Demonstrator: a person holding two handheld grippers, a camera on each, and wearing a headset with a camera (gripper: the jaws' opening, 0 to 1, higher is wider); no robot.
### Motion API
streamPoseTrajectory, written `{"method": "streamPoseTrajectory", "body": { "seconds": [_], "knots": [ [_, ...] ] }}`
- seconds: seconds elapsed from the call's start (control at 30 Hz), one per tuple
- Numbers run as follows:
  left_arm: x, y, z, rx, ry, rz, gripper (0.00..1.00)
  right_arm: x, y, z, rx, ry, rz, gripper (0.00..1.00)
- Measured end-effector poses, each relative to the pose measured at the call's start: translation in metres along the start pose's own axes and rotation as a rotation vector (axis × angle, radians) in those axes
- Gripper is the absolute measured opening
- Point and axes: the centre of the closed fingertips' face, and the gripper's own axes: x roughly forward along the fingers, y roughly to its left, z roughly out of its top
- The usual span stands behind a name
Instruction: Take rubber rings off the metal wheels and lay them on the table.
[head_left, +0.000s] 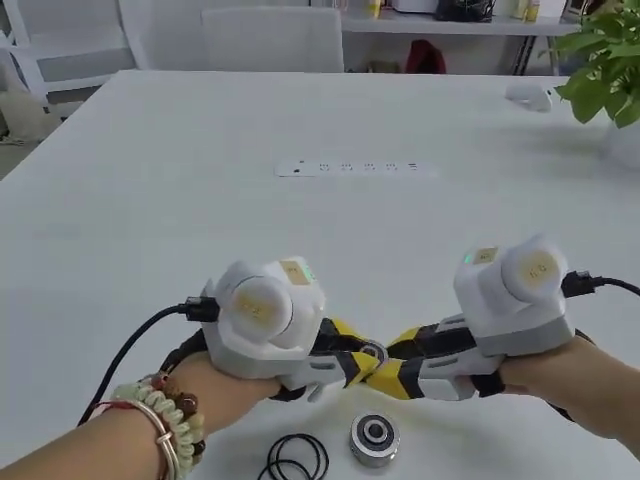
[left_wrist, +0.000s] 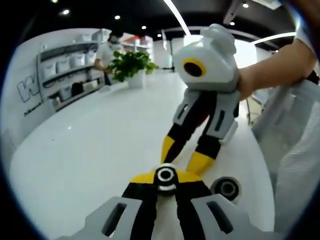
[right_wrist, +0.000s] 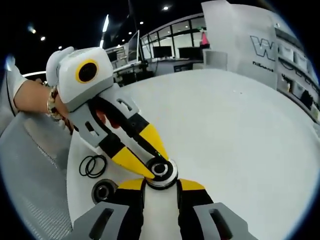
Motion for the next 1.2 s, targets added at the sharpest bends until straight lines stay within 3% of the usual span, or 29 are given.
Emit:
{"method": "streamPoseTrajectory", "body": {
  "seconds": [0.4,0.47,0.53,0.73,0.8,0.87,1.1,1.2],
  "knots": [
    [-0.0037,-0.0009,-0.0024,-0.004,-0.001,-0.001,0.14,-0.0025,0.0023,-0.0019,-0.022,0.023,0.011,0.18],
    [-0.0048,-0.0007,-0.003,-0.003,0.002,0.001,0.14,-0.0043,0.0006,-0.0055,-0.044,0.05,0.005,0.11],
    [-0.0062,-0.0009,-0.0037,-0.007,0.003,-0.004,0.14,-0.0071,-0.001,-0.0063,-0.024,0.043,0.0,0.0],
    [-0.0057,-0.0011,-0.0044,-0.011,0.007,0.004,0.14,-0.0048,-0.0009,-0.0069,-0.033,0.053,-0.002,0.0],
    [-0.0057,-0.0011,-0.0044,-0.011,0.007,0.004,0.14,-0.0046,-0.0037,-0.0075,0.012,0.055,-0.012,0.0],
    [-0.0056,-0.0011,-0.0046,-0.008,0.007,0.004,0.14,-0.0048,-0.0043,-0.0079,0.106,0.059,-0.014,0.0],
    [-0.0059,-0.0027,-0.0046,0.004,0.01,-0.001,0.14,-0.0082,-0.0053,-0.0078,0.243,0.051,0.006,0.0],
    [-0.0061,-0.0041,-0.0048,0.008,0.011,-0.005,0.14,-0.0097,-0.0046,-0.0077,0.257,0.048,0.012,0.0]
  ]
}}
